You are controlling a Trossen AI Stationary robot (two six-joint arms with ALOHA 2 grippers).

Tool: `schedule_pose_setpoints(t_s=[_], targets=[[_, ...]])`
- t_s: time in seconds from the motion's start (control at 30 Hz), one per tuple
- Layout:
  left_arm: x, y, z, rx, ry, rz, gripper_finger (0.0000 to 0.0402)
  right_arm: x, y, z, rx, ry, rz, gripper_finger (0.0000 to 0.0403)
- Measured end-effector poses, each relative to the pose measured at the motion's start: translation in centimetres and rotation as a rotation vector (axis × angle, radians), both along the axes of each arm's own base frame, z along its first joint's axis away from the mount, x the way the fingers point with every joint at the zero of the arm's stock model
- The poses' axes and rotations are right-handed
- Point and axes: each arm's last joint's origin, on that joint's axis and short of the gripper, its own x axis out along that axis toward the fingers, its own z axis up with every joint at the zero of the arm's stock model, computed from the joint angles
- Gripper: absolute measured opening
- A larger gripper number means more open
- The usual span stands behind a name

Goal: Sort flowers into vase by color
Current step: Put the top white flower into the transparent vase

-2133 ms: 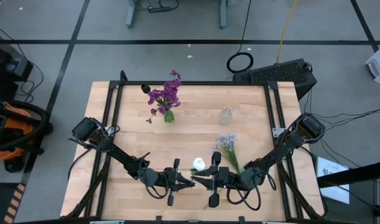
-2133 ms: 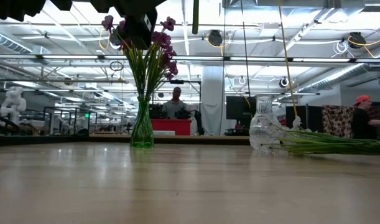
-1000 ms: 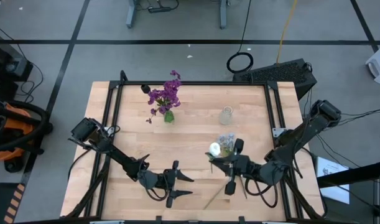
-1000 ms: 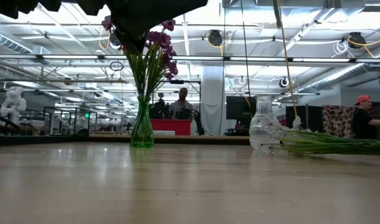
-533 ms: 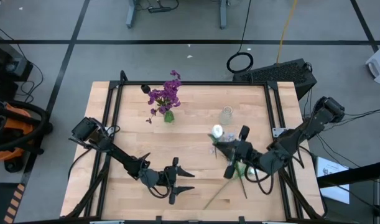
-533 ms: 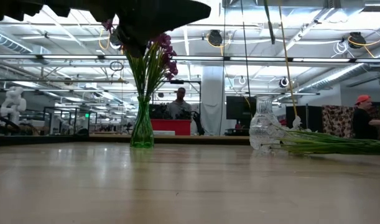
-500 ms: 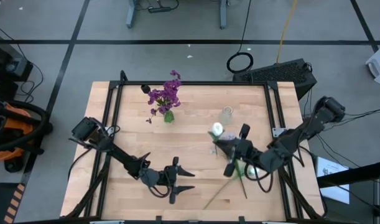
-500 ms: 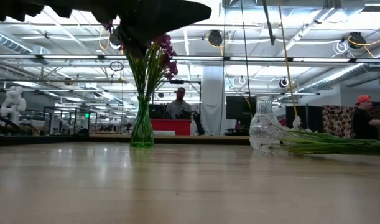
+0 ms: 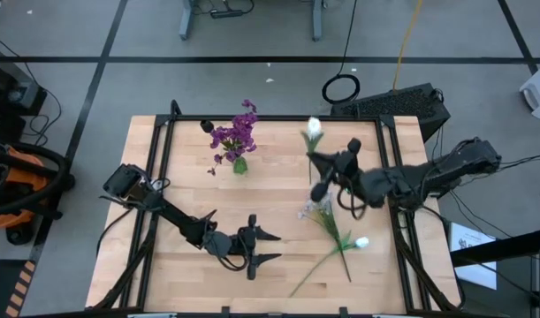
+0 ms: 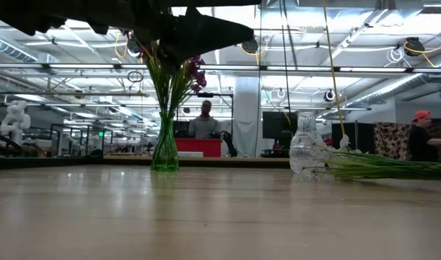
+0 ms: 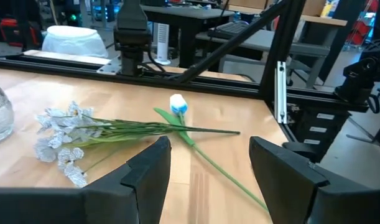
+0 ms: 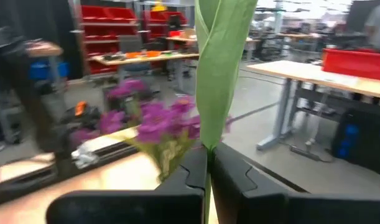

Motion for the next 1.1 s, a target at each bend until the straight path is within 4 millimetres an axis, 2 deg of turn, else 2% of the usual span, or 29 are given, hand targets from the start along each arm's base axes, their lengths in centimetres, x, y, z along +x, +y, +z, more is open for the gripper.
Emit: schedule_pose_setpoints(t_s=[0.17,0.43,0.63,1.1], targets=[[0.2,0.4,0.0,0.001,0.001,0.013,0.0223,0.4,-2.5,-0.1,0.021,-0.011,-0.105,0.0002],[0.3,0.6,0.0,-0.002,-0.003,0.017,0.0223,0.5,-5.0,-0.9,0.056,0.024,-0.207,0.0002],[0.4,0.7,0.1,-0.004,-0.006,0.020,0.0223,0.3,-5.6,-1.7,0.081,0.076,-0.237,0.0002],[0.9,1.7,0.2,-0.015,-0.023,0.053,0.0223,0.3,-6.0,-2.4,0.093,0.166,-0.171,0.0002]])
